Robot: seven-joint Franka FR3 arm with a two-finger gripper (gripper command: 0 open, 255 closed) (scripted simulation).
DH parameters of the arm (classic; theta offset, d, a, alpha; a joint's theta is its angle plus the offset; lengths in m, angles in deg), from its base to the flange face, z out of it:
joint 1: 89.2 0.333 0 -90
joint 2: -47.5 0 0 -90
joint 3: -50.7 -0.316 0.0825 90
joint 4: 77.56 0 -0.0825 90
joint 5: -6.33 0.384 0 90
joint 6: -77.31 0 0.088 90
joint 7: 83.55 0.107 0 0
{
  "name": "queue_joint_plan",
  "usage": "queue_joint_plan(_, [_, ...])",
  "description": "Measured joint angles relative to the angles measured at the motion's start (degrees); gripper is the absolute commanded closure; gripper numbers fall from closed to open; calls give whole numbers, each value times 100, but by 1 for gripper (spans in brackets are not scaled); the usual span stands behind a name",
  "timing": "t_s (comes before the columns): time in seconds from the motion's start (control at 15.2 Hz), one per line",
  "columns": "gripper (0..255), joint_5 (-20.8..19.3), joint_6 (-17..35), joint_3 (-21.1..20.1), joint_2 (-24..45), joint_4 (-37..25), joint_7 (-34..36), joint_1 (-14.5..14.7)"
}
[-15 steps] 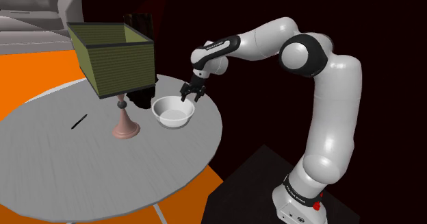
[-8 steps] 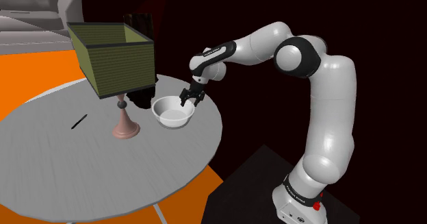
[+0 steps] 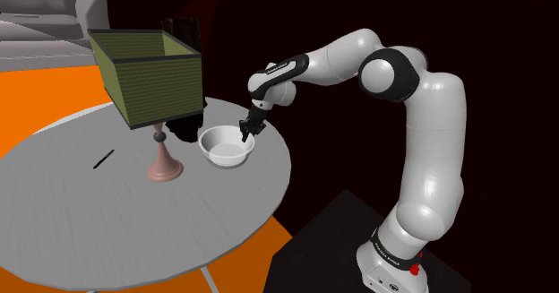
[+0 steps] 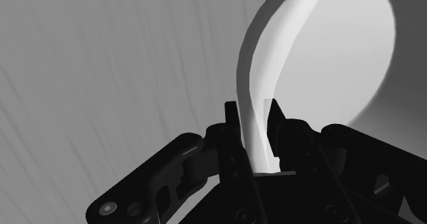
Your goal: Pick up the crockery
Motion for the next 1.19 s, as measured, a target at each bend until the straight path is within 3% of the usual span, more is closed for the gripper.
queue_joint_plan(1.19, [255,-250,-809,95,-606,-242,365,25])
